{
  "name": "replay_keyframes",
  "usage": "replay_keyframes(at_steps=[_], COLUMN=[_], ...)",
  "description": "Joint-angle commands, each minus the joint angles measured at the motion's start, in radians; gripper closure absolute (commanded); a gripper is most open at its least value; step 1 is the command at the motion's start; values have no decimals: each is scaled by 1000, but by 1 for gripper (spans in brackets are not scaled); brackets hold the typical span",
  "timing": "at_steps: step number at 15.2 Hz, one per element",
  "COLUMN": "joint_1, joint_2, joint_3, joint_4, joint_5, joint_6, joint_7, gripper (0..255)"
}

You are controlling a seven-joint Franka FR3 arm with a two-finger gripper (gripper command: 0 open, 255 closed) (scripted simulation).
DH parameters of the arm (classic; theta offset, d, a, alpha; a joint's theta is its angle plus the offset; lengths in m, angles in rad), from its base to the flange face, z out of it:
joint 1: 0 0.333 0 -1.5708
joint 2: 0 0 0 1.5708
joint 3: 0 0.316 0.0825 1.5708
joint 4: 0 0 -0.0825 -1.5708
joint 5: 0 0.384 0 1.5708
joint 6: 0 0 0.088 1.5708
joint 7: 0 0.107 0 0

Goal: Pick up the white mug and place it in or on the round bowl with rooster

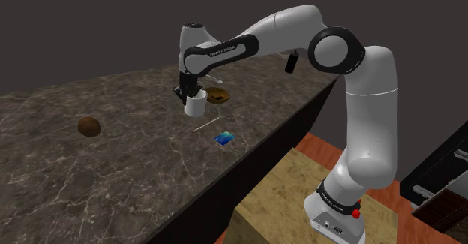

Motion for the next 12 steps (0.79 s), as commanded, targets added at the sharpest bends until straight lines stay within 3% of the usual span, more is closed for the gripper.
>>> replay_keyframes(at_steps=[1, 5, 12], joint_1=[0, 0, -2], joint_2=[0, 0, -36], joint_3=[0, 0, 6], joint_4=[0, 0, 41], joint_5=[0, 0, 11], joint_6=[0, 0, -76], joint_7=[0, 0, -11], gripper=[255, 255, 255])
